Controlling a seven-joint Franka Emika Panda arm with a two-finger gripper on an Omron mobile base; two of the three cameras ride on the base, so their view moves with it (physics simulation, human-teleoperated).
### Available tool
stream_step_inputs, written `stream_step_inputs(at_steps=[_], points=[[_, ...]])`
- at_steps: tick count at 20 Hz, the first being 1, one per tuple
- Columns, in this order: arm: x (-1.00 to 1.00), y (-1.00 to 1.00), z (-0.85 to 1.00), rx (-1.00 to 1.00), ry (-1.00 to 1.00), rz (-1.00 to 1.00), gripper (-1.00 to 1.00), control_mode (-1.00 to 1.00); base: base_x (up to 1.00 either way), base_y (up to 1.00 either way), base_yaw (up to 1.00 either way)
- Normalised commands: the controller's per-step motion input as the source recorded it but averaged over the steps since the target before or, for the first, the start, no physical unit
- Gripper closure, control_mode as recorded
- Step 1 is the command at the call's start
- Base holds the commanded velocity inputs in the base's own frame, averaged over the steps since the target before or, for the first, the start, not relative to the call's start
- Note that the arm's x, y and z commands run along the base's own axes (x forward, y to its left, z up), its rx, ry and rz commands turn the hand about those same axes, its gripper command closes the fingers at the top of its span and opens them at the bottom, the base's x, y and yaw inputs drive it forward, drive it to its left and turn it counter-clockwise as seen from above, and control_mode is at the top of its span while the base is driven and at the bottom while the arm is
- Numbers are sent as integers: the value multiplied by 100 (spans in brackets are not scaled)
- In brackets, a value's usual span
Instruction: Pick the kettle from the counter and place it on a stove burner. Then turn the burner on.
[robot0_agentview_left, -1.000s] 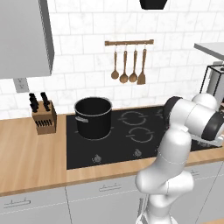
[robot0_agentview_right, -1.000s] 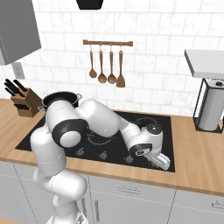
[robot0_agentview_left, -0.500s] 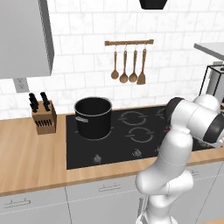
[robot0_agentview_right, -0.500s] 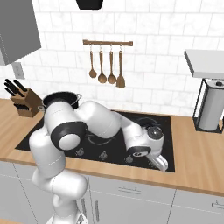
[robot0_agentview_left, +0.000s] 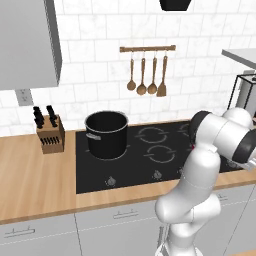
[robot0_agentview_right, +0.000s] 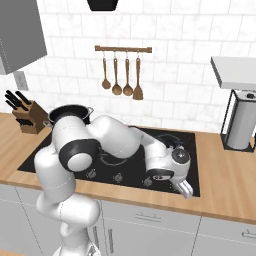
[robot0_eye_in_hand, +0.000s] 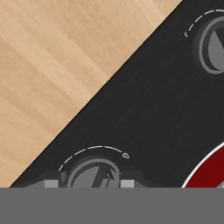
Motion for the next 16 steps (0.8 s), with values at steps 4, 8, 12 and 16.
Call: stream_step_inputs(at_steps=[4,8,12,16], points=[[0,0,0,0,0,0,100,-100,0,0,0],[0,0,0,0,0,0,100,-100,0,0,0],[0,0,0,0,0,0,-100,-100,0,0,0],[-7,0,0,0,0,0,-100,-100,0,0,0]])
